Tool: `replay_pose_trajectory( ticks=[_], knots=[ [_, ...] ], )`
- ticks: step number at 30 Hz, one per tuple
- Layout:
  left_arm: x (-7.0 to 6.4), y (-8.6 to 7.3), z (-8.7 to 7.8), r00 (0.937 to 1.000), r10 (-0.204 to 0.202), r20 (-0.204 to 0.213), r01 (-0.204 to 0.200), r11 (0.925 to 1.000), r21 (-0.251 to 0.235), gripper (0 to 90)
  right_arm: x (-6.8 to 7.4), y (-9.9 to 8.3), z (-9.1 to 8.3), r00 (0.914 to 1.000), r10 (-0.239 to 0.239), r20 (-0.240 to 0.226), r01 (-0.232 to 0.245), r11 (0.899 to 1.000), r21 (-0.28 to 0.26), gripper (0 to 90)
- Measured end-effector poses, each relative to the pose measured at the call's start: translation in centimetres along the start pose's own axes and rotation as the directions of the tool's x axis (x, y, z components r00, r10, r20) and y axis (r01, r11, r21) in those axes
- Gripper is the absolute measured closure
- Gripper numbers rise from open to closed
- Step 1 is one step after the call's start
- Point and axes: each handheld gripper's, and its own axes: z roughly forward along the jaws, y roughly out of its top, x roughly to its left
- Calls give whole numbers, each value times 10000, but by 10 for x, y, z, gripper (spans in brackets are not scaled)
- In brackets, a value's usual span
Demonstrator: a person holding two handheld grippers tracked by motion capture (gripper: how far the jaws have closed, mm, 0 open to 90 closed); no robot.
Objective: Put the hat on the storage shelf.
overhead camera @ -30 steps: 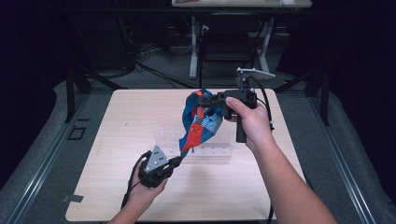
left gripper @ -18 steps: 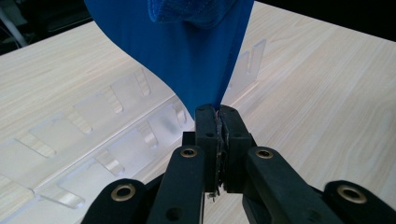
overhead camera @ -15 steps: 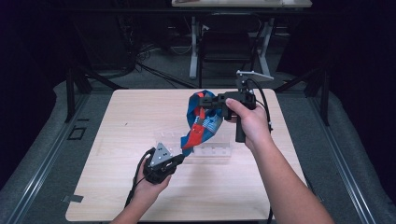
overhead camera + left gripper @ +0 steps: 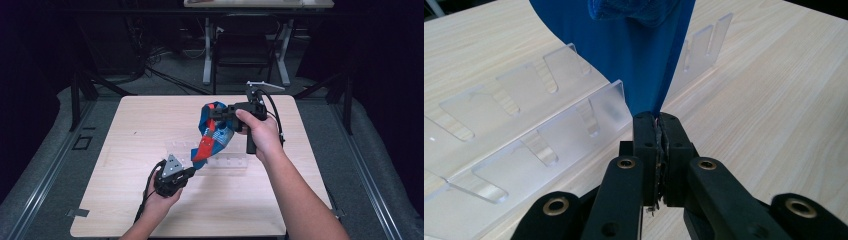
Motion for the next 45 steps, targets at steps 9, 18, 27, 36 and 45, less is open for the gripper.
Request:
replay_pose_trajectory(
  ticks=[9, 18, 27, 36, 45],
  knots=[
    [1, -6, 6, 9999, -122, -81, 124, 9996, 261, 881, -16, -3, 0, 9994, 90, 339, -89, 10000, -29, 779],
    [5, -10, 6, 9997, -236, -57, 238, 9994, 233, 878, -23, -6, -2, 9986, 125, 507, -124, 9999, -32, 778],
    [8, -12, -1, 9990, -442, 40, 442, 9990, -78, 830, -28, -7, -4, 9974, 111, 715, -108, 9999, -45, 778],
    [13, -12, -6, 9981, -615, -53, 614, 9980, -159, 731, -29, -7, -7, 9966, 141, 813, -130, 9998, -142, 777],
    [15, -16, -16, 9980, -596, -197, 595, 9982, -46, 615, -36, -8, -12, 9934, 138, 1135, -118, 9998, -177, 776]
  ],
)
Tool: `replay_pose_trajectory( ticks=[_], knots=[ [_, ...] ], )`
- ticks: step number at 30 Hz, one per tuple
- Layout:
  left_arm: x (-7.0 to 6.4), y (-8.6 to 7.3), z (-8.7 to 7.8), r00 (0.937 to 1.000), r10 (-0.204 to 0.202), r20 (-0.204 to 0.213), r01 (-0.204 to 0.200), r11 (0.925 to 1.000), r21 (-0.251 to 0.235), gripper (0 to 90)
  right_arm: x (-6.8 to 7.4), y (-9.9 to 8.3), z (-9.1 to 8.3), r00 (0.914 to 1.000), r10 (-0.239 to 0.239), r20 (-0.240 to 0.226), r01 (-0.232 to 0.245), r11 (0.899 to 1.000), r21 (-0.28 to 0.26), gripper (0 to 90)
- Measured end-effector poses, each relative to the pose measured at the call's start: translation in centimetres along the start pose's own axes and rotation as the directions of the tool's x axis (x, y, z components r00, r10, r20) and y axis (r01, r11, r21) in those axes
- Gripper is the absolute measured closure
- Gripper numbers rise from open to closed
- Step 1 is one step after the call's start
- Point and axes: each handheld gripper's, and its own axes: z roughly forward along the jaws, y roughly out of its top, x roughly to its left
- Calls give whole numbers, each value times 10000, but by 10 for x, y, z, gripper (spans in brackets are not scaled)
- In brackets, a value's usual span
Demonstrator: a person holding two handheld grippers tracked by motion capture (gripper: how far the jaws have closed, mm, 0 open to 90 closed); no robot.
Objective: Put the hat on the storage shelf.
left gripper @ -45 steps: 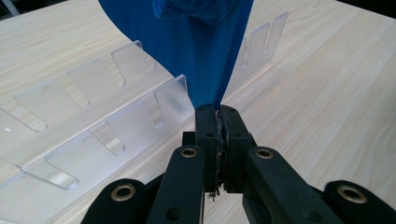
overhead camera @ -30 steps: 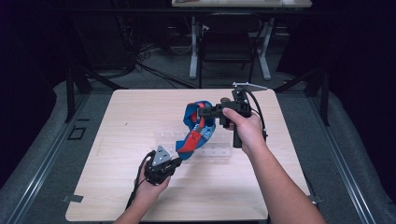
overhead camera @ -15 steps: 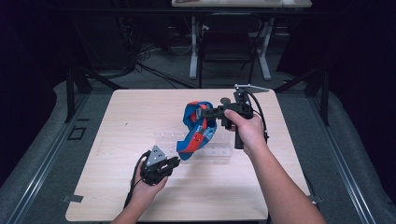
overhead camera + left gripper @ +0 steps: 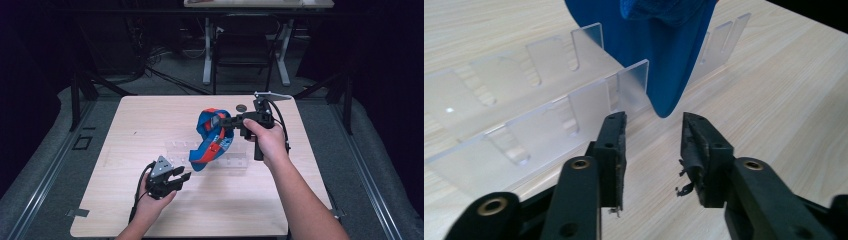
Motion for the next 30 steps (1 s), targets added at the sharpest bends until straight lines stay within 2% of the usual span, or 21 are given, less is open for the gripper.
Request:
replay_pose_trajectory(
  ticks=[3, 4, 8, 14, 18, 20, 23, 26, 30],
  knots=[
    [0, -1, -4, 9999, 149, -84, -148, 9998, 125, 590, -2, -1, -1, 9999, 13, 105, -13, 10000, 4, 775],
    [1, -2, -7, 9998, 160, -107, -158, 9997, 165, 570, -2, -2, -2, 9993, -94, 356, 95, 10000, -1, 774],
    [10, -7, -20, 9988, -374, -303, 377, 9992, 102, 534, -5, -3, -5, 9982, -111, 587, 119, 9999, -124, 772],
    [17, -13, -24, 9971, -680, -340, 674, 9976, -175, 527, -6, -4, -9, 9978, -67, 665, 83, 9997, -238, 742],
    [20, -19, -24, 9963, -749, -433, 742, 9971, -169, 524, -9, -4, -13, 9957, -85, 922, 123, 9991, -404, 714],
    [22, -22, -25, 9957, -792, -472, 787, 9968, -124, 523, -11, -7, -15, 9930, -195, 1166, 240, 9990, -376, 702],
    [23, -23, -25, 9958, -779, -489, 776, 9970, -82, 523, -12, -9, -17, 9916, -273, 1264, 312, 9991, -292, 688],
    [24, -25, -24, 9951, -924, -353, 923, 9957, -60, 512, -12, -12, -20, 9882, -394, 1482, 444, 9985, -307, 668],
    [24, -27, -24, 9956, -884, -325, 885, 9961, 20, 502, -14, -19, -22, 9761, -765, 2036, 855, 9957, -354, 648]
  ],
)
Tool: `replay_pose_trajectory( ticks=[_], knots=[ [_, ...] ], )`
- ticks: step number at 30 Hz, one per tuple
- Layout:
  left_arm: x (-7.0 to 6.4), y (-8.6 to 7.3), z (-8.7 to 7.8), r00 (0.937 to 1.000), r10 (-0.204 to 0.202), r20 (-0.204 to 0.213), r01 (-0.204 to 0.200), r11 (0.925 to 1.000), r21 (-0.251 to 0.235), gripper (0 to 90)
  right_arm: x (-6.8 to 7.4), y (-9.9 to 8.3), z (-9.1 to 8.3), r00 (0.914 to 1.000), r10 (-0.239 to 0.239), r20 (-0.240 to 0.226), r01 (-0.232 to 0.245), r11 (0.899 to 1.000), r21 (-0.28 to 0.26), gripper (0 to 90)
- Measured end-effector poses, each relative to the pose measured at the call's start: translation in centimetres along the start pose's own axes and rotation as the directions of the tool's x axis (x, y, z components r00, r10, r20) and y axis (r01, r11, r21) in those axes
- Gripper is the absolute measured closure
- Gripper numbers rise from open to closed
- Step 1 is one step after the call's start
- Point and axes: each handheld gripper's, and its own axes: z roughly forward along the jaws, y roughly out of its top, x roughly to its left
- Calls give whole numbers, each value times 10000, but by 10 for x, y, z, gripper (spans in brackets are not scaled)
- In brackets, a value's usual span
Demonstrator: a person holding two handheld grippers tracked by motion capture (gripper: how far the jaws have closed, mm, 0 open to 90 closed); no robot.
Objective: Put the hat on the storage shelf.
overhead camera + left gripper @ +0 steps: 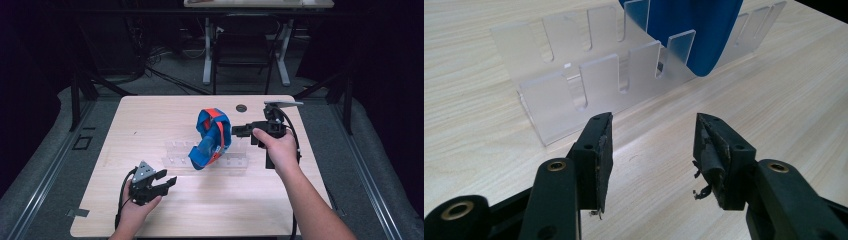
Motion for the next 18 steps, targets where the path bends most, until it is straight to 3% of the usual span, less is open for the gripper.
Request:
replay_pose_trajectory(
  ticks=[10, 18],
  knots=[
    [8, -4, -1, 9998, -197, -61, 197, 9998, 46, 498, -8, -16, -12, 9980, -402, 497, 397, 9991, 115, 626],
    [11, -6, 1, 9991, -331, -279, 333, 9994, 43, 495, -23, -36, -17, 9936, -587, 970, 574, 9982, 157, 605]
  ],
)
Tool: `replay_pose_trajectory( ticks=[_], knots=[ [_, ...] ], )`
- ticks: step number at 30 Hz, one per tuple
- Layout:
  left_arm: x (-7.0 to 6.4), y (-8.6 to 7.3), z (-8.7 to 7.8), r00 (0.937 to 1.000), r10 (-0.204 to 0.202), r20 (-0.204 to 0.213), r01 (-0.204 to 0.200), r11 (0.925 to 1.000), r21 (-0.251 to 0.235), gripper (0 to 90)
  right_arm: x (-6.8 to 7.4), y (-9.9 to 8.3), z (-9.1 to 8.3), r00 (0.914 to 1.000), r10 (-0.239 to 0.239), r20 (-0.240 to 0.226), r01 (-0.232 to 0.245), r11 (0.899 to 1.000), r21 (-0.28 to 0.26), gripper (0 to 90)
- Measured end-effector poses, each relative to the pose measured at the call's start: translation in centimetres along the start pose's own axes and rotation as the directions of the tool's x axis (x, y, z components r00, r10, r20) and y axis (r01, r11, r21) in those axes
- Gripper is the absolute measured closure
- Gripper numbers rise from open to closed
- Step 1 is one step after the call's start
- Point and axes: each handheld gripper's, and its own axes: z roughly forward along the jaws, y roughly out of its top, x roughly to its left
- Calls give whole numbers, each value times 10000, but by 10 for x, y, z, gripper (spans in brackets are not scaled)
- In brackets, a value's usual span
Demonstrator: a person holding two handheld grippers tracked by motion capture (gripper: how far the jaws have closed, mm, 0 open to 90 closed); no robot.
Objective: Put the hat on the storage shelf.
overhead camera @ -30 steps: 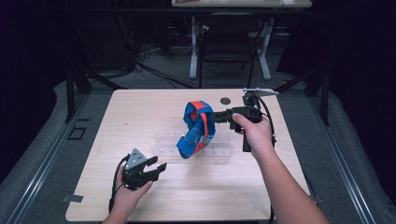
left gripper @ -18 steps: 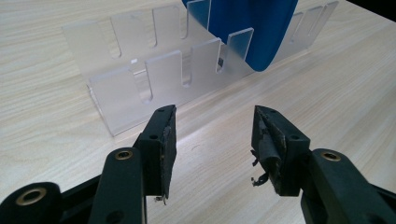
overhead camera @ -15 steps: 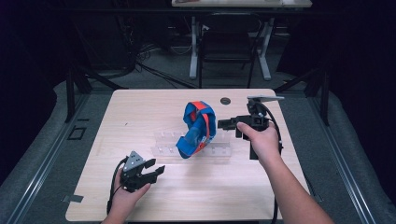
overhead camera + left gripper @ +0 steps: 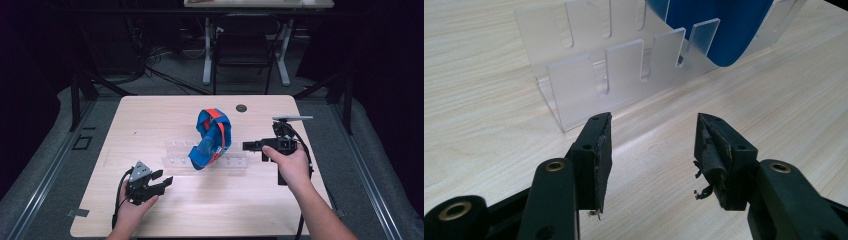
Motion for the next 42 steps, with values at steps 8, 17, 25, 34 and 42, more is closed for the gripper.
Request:
replay_pose_trajectory(
  ticks=[8, 17, 25, 34, 42],
  knots=[
    [2, -2, 1, 10000, -69, 9, 69, 9999, 148, 487, -10, -23, 2, 9992, -233, 309, 236, 9997, -85, 593],
    [1, -2, 2, 10000, -93, 30, 93, 9999, 142, 479, -19, -43, 8, 9972, -493, 554, 497, 9987, -70, 582],
    [1, -3, 2, 10000, -90, 15, 90, 9999, 128, 479, -27, -58, 11, 9963, -521, 689, 534, 9984, -167, 582],
    [2, -3, 3, 10000, -62, -31, 63, 9999, 141, 479, -39, -74, 13, 9945, -561, 881, 585, 9980, -247, 582],
    [3, -3, 2, 9999, -122, -55, 122, 9998, 177, 492, -53, -88, 10, 9947, -411, 943, 479, 9963, -708, 575]
  ],
)
